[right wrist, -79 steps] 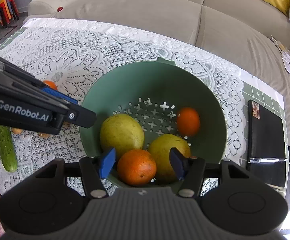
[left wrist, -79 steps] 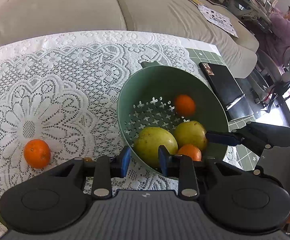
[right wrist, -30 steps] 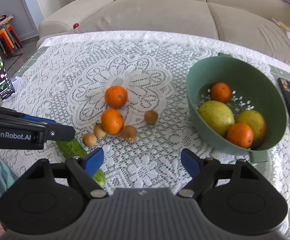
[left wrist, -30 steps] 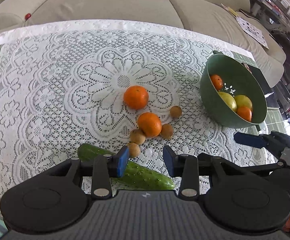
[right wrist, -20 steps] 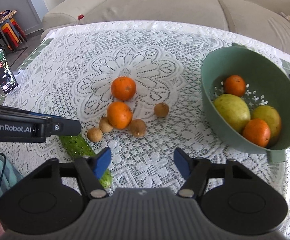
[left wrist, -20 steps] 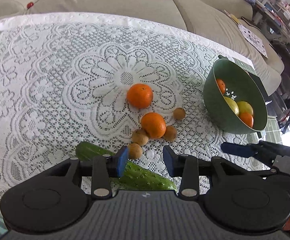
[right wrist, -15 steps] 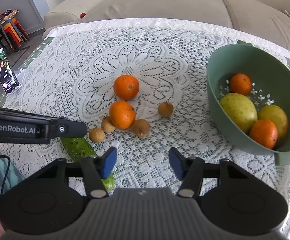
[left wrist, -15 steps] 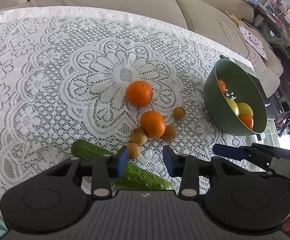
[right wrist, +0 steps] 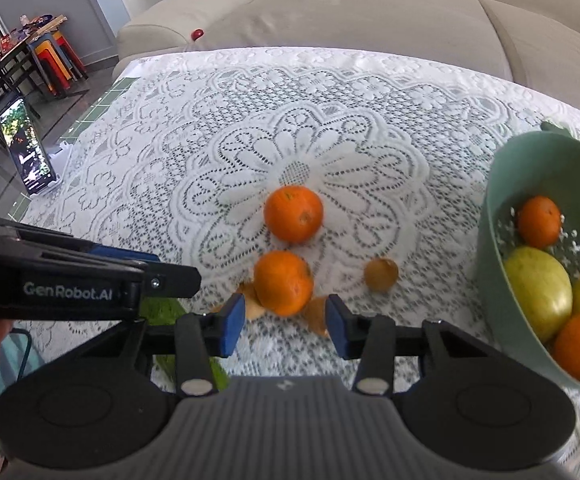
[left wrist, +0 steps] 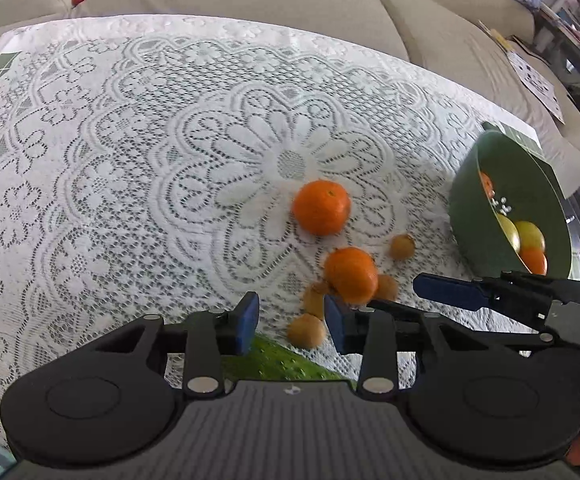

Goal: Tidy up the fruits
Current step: 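Grasp an orange with the left tool while the right tool grasps another orange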

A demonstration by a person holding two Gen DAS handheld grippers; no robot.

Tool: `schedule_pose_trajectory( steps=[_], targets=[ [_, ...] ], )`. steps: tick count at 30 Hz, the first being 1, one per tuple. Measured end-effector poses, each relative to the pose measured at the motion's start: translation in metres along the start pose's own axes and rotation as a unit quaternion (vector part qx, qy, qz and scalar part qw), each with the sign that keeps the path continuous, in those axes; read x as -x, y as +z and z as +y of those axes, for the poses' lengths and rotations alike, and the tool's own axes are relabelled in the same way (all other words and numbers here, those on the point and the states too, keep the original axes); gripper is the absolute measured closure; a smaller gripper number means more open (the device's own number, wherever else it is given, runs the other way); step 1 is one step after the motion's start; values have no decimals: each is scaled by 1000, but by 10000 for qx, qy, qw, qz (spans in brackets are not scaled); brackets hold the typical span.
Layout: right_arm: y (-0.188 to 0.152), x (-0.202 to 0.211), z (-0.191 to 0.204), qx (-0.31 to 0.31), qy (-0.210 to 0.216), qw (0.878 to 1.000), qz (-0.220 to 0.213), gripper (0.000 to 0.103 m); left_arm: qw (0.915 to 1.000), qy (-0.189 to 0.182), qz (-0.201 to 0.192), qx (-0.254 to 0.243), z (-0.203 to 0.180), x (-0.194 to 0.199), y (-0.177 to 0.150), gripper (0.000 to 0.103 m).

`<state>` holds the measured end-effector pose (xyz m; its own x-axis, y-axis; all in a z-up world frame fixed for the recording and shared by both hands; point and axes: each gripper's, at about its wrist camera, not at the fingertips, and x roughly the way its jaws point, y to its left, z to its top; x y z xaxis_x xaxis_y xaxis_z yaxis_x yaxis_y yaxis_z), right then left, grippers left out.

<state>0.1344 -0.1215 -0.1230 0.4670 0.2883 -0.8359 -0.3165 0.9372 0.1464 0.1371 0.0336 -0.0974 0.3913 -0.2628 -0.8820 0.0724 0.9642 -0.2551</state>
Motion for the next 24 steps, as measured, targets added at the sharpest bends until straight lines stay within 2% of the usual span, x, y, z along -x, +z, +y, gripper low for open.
schedule_pose_trajectory(
  steps=[15, 18, 24],
  targets=[
    [16, -34, -3, -289, 147, 9991, 270, 61, 9999, 51, 6, 133, 12, -7, 14, 59],
    [17, -35, -5, -295, 115, 9991, 264, 68, 9998, 18, 20, 187, 14, -7, 14, 59],
    [19, -36, -11, -337, 188, 9989, 255, 69, 9999, 6, 24, 103, 9, -9, 15, 61]
  ],
)
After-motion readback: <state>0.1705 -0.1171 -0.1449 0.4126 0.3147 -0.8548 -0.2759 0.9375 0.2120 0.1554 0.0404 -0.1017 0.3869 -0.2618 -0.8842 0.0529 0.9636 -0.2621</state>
